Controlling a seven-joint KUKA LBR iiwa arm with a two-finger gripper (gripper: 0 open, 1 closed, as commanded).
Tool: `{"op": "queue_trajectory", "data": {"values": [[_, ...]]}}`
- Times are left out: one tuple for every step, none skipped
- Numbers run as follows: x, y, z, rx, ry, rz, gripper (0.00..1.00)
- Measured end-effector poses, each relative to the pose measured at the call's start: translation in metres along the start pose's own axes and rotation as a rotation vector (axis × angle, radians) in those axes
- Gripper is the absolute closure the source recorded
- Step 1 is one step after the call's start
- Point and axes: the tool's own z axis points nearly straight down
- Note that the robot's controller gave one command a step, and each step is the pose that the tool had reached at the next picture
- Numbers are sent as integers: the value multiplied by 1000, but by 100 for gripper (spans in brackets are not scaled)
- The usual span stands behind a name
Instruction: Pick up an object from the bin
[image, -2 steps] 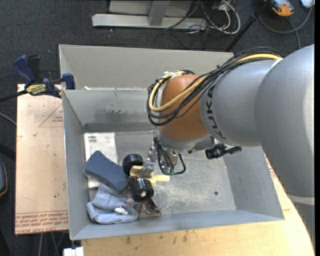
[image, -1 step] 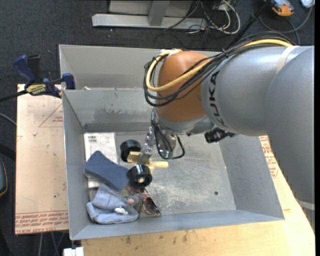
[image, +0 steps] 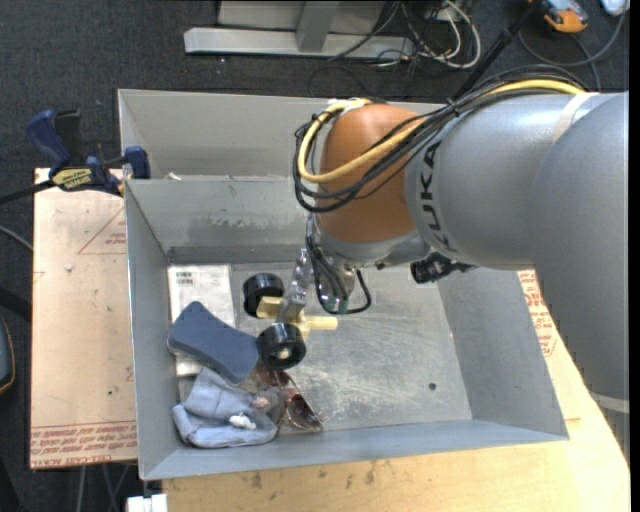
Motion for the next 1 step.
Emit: {"op": "queue_trajectory", "data": {"values": [[38, -1, -33, 10, 14, 385, 100]]}}
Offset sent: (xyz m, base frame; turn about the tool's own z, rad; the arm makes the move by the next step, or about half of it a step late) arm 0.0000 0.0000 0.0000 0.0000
